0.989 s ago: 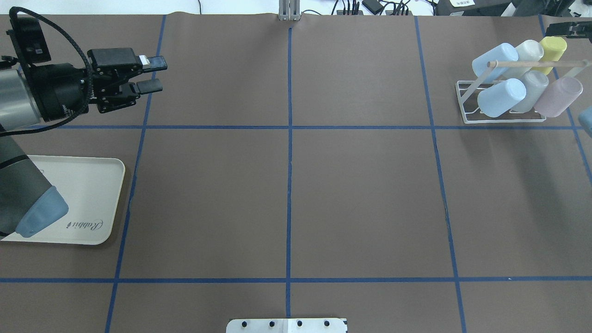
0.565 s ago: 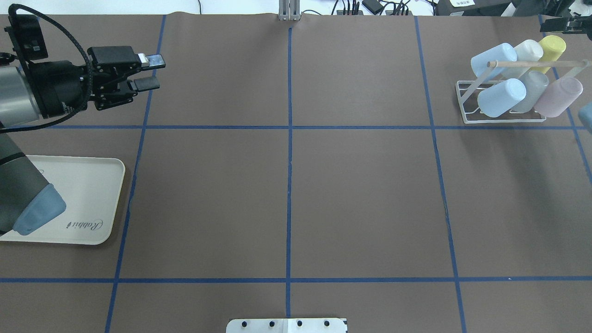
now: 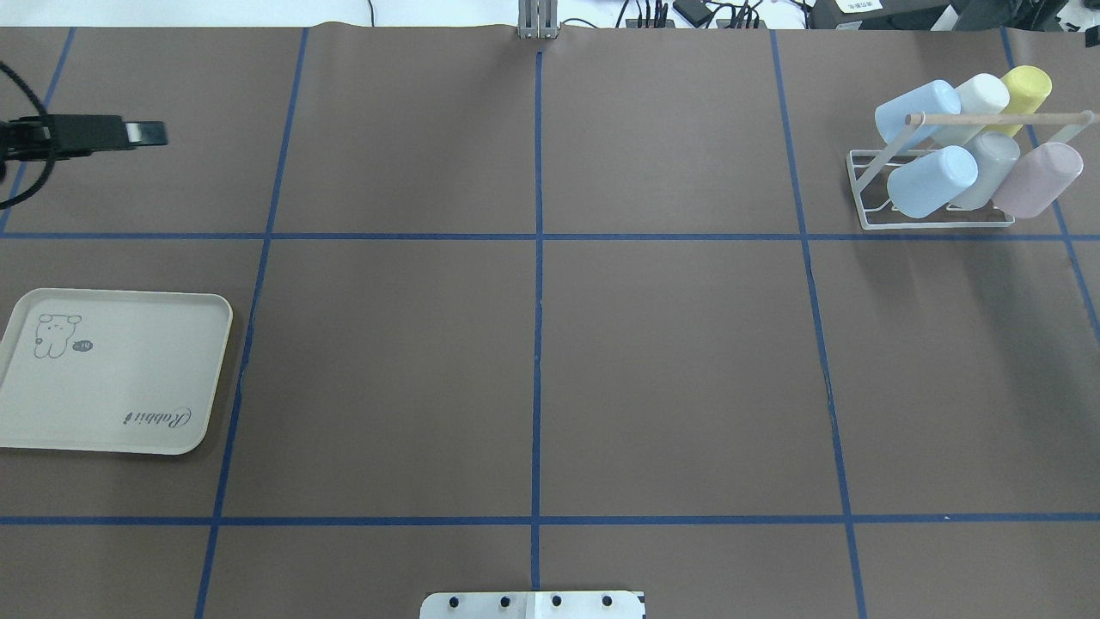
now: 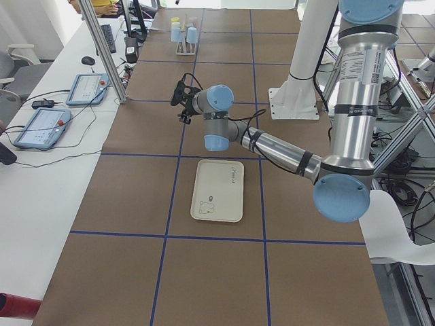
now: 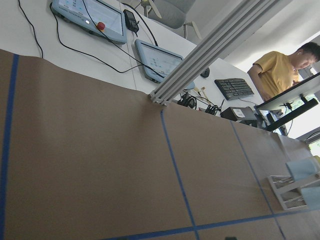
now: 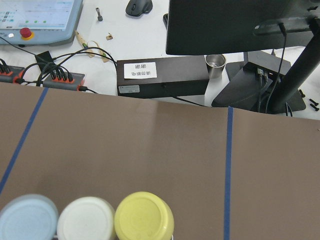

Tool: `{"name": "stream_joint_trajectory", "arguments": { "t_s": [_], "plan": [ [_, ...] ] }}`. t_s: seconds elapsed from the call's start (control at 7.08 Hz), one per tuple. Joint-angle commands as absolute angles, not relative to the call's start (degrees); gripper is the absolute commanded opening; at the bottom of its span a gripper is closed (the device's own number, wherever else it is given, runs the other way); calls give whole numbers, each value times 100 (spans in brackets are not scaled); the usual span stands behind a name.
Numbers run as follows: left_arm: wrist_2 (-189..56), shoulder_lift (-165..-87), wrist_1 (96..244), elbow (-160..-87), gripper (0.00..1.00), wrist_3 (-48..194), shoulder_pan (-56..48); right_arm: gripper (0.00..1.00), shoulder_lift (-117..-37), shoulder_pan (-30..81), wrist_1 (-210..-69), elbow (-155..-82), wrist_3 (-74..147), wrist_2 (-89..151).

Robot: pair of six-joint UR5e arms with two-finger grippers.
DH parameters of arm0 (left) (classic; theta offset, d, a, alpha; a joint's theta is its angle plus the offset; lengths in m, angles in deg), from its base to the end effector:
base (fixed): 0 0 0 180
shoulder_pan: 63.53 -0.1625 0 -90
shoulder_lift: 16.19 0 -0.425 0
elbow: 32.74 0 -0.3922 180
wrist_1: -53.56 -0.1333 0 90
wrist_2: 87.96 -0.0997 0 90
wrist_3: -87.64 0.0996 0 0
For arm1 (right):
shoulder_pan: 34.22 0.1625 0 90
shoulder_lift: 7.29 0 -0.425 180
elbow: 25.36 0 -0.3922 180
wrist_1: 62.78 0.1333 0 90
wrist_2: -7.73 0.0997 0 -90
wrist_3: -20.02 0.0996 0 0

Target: Transfer IKEA cup to right arm and place on rack

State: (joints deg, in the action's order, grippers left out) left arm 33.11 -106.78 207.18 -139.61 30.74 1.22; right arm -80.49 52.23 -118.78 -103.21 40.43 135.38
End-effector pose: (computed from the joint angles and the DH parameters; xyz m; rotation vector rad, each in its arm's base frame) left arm 0.1299 -0.4675 0.3845 0.7389 1.2336 -0.0703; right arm 0.0326 -0.6441 0.5369 0.5034 -0.7512 0.0524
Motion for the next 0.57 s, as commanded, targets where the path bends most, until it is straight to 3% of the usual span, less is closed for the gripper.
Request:
{"name": "stream_joint_trajectory", "arguments": {
  "t_s": [0.0, 0.14, 0.42],
  "plan": [
    [3842, -10294, 19105, -13908, 69, 5991, 1306, 100, -8164, 5568, -13967, -11136, 2624, 13824],
    [3843, -10285, 18119, -13873, 69, 7405, 1755, 100, -8495, 5552, -15091, -11793, 2208, 13816],
    [3843, -10355, 16482, -13777, 69, 8550, 2199, 100, -9470, 5534, -15612, -12711, 2046, 13824]
  ]
}}
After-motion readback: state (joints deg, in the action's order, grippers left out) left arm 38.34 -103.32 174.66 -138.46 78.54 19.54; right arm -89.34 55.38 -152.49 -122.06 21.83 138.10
